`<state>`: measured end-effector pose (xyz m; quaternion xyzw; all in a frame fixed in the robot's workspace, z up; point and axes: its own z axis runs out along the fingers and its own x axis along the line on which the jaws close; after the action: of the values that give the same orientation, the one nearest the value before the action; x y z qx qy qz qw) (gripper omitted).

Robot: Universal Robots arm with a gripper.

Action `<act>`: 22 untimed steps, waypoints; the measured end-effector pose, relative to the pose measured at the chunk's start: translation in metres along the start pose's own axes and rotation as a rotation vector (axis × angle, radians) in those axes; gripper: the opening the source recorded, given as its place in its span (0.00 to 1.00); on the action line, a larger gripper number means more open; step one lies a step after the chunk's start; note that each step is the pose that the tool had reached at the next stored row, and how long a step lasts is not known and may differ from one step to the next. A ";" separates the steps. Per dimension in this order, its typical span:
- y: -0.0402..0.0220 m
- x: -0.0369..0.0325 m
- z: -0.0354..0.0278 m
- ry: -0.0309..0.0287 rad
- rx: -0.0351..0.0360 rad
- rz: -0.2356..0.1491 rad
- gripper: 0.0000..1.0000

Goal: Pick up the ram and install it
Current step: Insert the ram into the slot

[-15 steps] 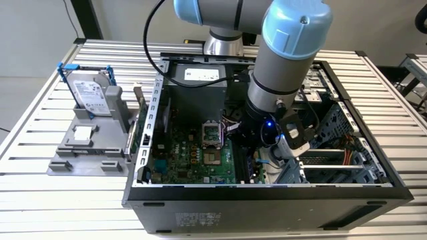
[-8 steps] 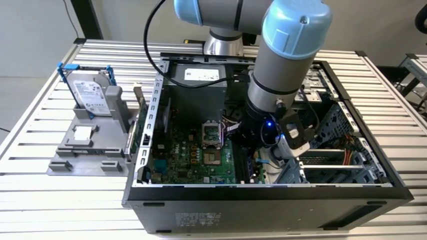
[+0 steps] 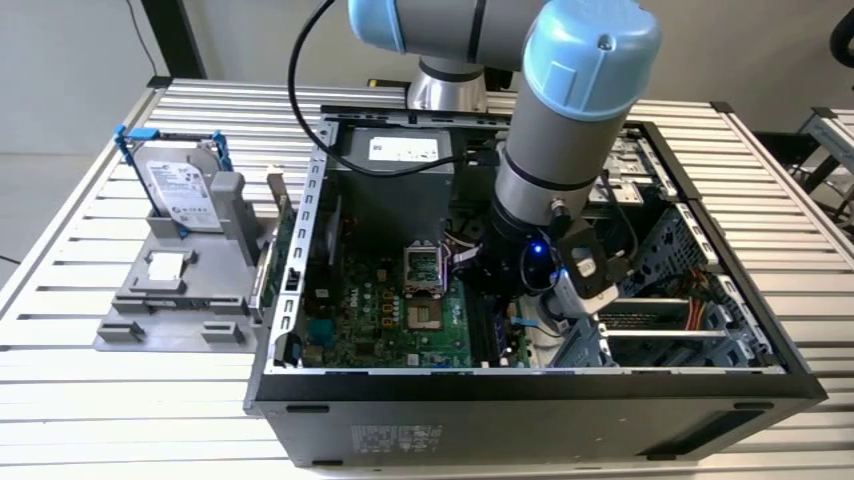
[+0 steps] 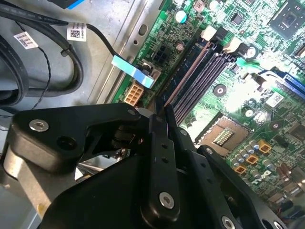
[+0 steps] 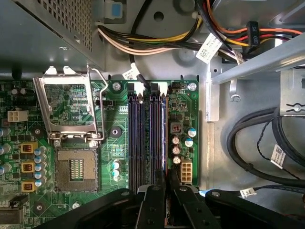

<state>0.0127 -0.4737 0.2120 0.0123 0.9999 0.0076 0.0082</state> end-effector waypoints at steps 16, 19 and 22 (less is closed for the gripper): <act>0.0006 -0.0007 -0.0429 0.0000 0.0019 0.002 1.00; 0.0007 -0.0006 -0.0443 -0.0001 0.0014 0.002 1.00; 0.0007 -0.0006 -0.0444 0.0000 0.0016 0.002 1.00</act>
<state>0.0126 -0.4736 0.2564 0.0132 0.9999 0.0068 0.0082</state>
